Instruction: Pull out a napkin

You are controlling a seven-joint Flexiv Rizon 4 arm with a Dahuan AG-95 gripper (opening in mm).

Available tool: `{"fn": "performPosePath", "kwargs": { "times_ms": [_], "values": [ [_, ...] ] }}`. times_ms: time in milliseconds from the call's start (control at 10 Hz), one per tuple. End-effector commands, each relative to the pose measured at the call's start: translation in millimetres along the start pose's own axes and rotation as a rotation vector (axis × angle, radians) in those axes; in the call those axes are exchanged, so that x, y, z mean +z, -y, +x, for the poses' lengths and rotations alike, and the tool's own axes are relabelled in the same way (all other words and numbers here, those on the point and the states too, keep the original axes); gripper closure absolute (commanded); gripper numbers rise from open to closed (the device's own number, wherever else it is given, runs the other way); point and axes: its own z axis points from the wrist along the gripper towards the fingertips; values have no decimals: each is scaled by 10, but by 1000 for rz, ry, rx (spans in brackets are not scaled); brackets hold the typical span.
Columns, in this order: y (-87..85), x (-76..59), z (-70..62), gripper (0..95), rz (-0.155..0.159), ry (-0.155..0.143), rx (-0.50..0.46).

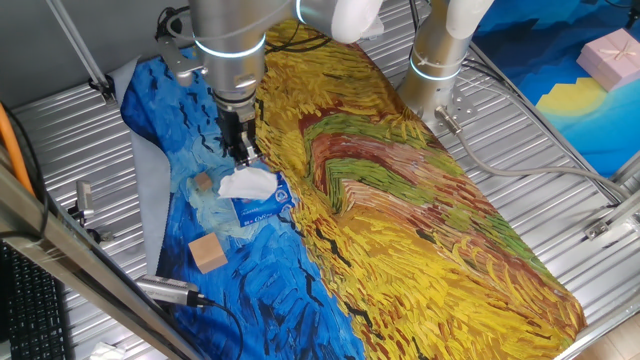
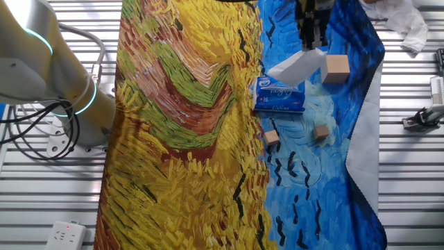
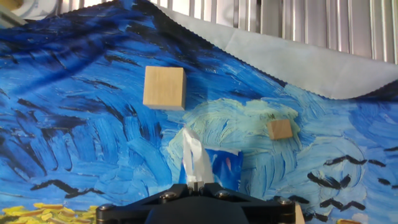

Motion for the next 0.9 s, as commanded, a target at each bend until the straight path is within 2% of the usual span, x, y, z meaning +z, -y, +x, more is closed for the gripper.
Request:
{"fn": "performPosePath", "kwargs": {
  "times_ms": [100,900],
  "values": [
    [-2,0,-2,950,-1,3,0],
    [-16,2,18,950,-3,10,2]
  ]
}}
